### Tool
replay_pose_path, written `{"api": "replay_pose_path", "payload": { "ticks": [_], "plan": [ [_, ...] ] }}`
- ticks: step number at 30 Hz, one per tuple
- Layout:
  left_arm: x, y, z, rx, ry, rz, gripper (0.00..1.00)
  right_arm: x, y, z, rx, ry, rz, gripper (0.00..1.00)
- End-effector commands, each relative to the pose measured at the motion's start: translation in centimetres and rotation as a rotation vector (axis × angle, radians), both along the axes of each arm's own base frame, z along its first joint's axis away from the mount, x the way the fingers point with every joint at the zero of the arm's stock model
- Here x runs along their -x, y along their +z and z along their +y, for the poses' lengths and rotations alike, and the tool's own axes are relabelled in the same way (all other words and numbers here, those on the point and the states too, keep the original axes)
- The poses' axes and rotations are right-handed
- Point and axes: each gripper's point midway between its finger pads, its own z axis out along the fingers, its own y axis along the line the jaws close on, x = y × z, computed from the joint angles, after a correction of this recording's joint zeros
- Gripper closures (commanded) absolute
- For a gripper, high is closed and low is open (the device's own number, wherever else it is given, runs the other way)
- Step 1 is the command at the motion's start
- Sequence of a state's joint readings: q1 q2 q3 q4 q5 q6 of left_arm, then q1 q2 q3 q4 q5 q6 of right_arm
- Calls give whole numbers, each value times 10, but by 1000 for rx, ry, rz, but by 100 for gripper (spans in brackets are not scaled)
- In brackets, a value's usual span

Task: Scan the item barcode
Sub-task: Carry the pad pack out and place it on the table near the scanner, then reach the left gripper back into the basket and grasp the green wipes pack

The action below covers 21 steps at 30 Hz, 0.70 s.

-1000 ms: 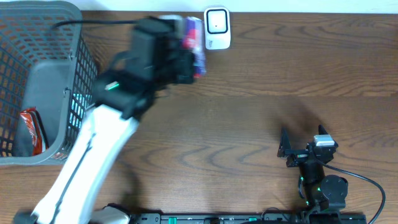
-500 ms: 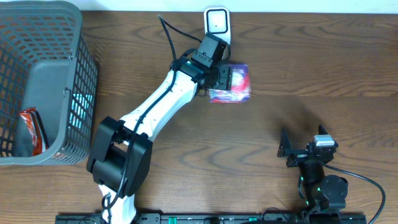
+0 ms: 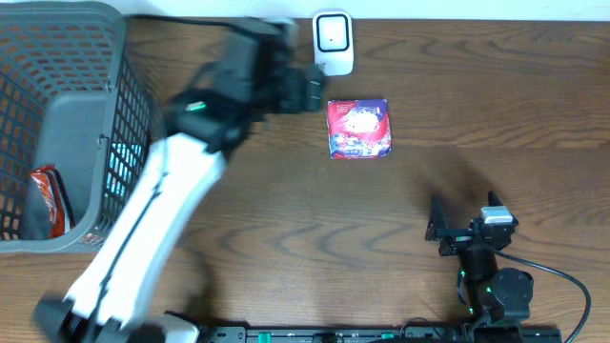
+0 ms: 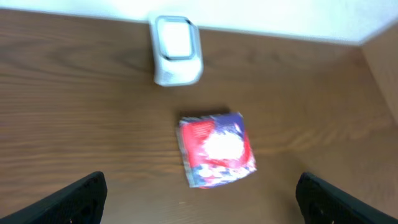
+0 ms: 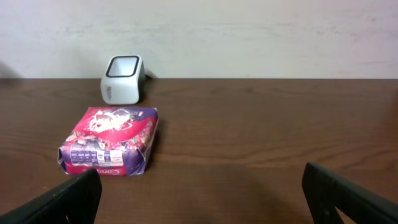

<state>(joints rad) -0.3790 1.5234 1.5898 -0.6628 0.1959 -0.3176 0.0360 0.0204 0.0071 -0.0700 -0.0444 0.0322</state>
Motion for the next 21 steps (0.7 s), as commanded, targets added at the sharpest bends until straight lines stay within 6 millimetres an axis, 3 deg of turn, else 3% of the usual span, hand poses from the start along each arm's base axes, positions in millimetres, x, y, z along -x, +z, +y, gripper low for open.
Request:
{"api": "replay_pose_path", "payload": {
  "ticks": [1,4,8,12,15,21],
  "plan": [
    [10,37,79,-1,185,-62,3,0,-1,0,15,-3,3,1],
    [27,66,159,6,386,-120,3,0,-1,0,15,-3,3,1],
    [43,81,223,0,567,-159,3,0,-1,0,16,-3,3,1],
    [58,81,286,-15,750,-156,3,0,-1,0,15,-3,3,1],
    [70,63,329,5,893,-86,2,0,-1,0,16,-3,3,1],
    [74,30,363,22,992,31,3,0,-1,0,15,-3,3,1]
  ]
}}
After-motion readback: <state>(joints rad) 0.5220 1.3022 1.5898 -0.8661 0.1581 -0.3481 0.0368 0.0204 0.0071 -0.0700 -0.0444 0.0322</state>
